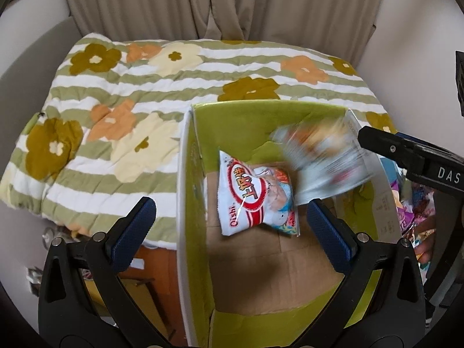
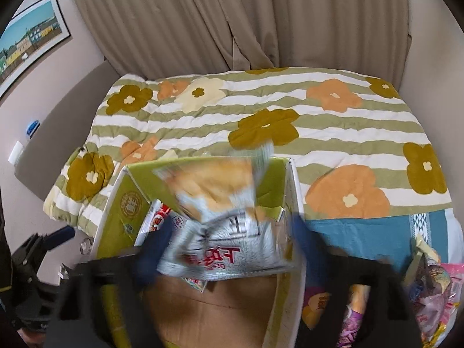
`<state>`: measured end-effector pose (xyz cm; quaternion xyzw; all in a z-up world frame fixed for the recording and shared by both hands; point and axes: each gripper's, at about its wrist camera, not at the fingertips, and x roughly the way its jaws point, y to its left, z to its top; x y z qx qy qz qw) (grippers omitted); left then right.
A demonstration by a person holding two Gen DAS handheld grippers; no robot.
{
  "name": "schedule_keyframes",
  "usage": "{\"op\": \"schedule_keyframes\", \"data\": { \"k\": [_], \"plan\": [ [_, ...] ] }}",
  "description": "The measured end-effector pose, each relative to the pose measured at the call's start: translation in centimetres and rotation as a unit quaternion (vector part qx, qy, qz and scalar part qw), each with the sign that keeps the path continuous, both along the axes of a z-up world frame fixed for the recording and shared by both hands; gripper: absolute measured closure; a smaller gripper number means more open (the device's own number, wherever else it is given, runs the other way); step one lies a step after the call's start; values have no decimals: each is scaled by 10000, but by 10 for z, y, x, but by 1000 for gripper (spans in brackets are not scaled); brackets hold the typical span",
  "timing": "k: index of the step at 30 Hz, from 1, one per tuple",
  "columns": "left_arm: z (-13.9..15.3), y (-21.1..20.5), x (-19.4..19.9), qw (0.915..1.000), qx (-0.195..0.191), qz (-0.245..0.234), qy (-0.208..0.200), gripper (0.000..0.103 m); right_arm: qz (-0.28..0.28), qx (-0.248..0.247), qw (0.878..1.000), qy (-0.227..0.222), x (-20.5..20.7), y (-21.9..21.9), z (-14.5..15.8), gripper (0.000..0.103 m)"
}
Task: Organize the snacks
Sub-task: 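Carry both bags over the yellow box and open both tools to drop them, then move both tools back toward the snack pile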
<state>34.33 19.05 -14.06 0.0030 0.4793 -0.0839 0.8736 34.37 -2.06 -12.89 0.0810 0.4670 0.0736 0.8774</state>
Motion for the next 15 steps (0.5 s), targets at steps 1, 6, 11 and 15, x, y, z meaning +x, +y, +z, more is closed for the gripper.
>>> {"op": "schedule_keyframes", "data": {
  "k": [1, 6, 11, 15],
  "plan": [
    [0, 1, -1, 10000, 3, 14, 4, 0, -29, -10, 10000, -4, -1, 0, 0, 0],
    [-3, 3, -6, 10000, 6, 87, 46, 0, 3, -170, 9998, 144, -9, 4, -5, 0],
    [0, 3, -11, 9999, -3, 111, -8, 0, 120, -267, 9995, 135, -17, 7, 1, 0],
    [12, 0, -20, 9997, 60, 165, -151, 0, 170, -189, 9997, 14, -21, 7, 12, 0]
  ]
}}
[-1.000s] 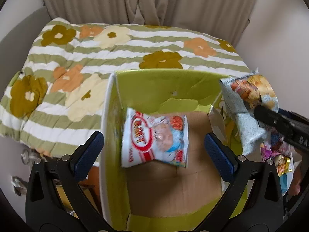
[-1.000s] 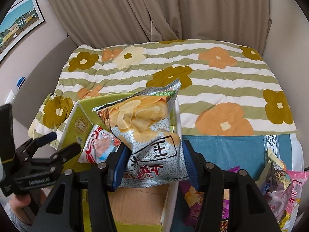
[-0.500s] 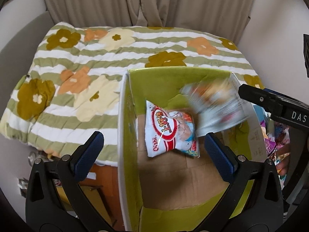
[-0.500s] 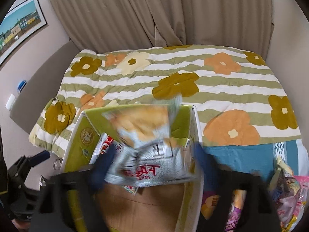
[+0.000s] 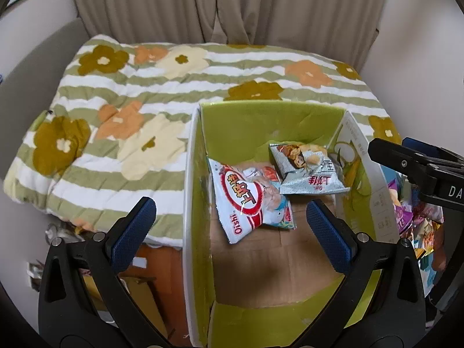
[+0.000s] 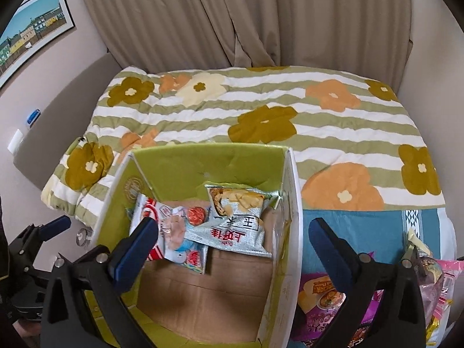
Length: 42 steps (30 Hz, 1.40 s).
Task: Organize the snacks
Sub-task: 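Move both tools back toward the snack pile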
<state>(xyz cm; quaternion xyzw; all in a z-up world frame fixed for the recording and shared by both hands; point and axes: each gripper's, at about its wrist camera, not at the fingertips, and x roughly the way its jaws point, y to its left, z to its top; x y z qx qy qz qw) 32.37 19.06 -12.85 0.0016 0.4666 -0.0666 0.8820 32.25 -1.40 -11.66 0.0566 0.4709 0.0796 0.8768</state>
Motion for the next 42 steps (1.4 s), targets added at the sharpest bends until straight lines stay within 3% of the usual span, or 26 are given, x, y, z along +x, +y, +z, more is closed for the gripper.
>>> {"op": "schedule_keyframes", "data": {
  "k": [11, 22, 30, 42],
  "plan": [
    [52, -15, -44, 9982, 224, 226, -504, 0, 159, -84, 9981, -584, -38, -3, 50, 0],
    [96, -57, -126, 9920, 238, 541, -1113, 0, 182, -181, 9939, -1073, -109, -46, 90, 0],
    [102, -116, -182, 9912, 12, 454, -1247, 0, -39, -176, 9907, -1345, -174, -113, 101, 0],
    [77, -221, -234, 9924, -318, 336, -1136, 0, -593, -336, 9872, -1443, -255, -222, 96, 0]
  ]
}}
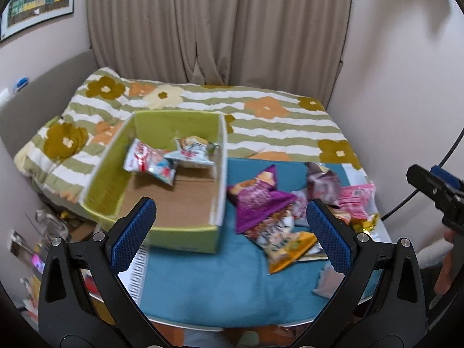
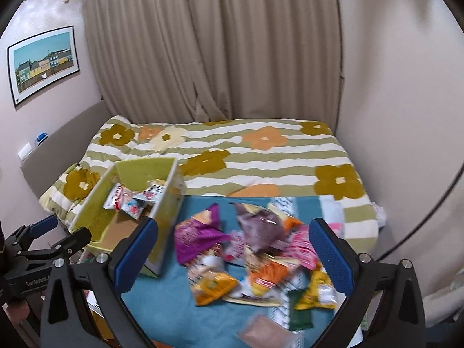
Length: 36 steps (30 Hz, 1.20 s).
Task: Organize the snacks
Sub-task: 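Move both tools back toward the snack pile, then grasp the TATRE bag with the left tool while the right tool grasps the orange fries bag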
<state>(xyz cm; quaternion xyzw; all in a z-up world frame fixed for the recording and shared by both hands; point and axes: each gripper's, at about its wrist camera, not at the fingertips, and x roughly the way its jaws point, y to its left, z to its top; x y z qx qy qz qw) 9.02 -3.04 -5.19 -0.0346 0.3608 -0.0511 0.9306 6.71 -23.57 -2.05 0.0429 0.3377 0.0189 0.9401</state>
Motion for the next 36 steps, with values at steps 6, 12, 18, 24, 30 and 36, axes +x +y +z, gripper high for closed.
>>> {"op": "schedule_keyframes", "data": {
  "k": [6, 12, 18, 24, 30, 36],
  "plan": [
    [-33, -32, 1, 9991, -182, 43, 368, 0, -170, 152, 9996, 154, -19, -37, -26, 0],
    [-97, -56, 30, 9930, -401, -68, 1106, 0, -334, 534, 9972, 409, -16, -57, -70, 0],
    [-152, -65, 64, 9832, -823, -8, 1627, 5, -538, 718, 9929, 778, 8, -66, -120, 0],
    [-185, -70, 90, 9780, -1012, 149, 1819, 6, -626, 861, 9887, 1057, 24, -66, -157, 0],
    [-211, -79, 100, 9708, -1055, 56, 2152, 13, -670, 929, 9853, 1266, 36, -62, -184, 0],
    [-223, -82, 100, 9664, -1057, -177, 2336, 24, -529, 887, 9852, 1370, 45, -55, -194, 0]
  ]
}}
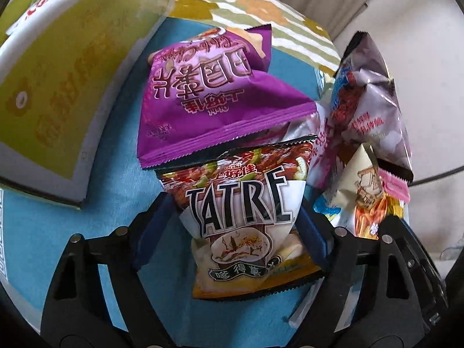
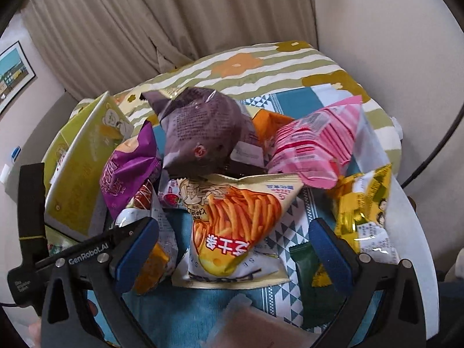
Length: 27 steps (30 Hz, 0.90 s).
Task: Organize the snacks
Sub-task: 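Grasp the TATRE bag with the left tool while the right tool grasps the orange fries bag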
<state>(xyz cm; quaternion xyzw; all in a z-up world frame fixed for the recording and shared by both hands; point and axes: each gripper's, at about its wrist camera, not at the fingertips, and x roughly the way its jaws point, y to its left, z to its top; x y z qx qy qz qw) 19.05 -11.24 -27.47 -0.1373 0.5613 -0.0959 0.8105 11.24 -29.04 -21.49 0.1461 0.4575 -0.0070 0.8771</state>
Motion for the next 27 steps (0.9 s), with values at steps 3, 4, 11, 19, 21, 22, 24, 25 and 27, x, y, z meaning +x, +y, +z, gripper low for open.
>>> {"op": "schedule_keyframes", "data": {
  "k": [3, 4, 11, 19, 21, 22, 24, 25, 27],
  "plan": [
    [0, 0, 2, 9998, 80, -176, 5, 29, 69, -34, 9999, 71, 4, 4, -4, 1],
    [0, 0, 2, 9997, 98, -215, 4, 32, 86, -17, 9999, 105, 6, 5, -6, 2],
    [6, 1, 1, 9987, 206, -467, -71, 40, 161, -37, 9991, 382, 16, 13, -22, 11],
    [14, 4, -4, 9968, 496, -595, -177, 42, 122, -76, 9988, 476, 23, 13, -34, 12],
    [16, 3, -5, 9964, 553, -604, -206, 42, 136, -76, 9987, 486, 25, 13, -36, 19],
    [17, 4, -6, 9964, 562, -601, -211, 42, 141, -77, 9986, 501, 27, 14, -37, 21],
    [18, 6, -8, 9963, 575, -594, -216, 42, 166, -75, 9984, 537, 28, 13, -40, 38],
    [18, 6, -10, 9963, 584, -592, -219, 43, 195, -34, 9983, 548, 28, 13, -41, 41],
    [20, 6, -12, 9962, 601, -580, -235, 43, 204, 0, 9984, 519, 25, 14, -40, 48]
  ]
}}
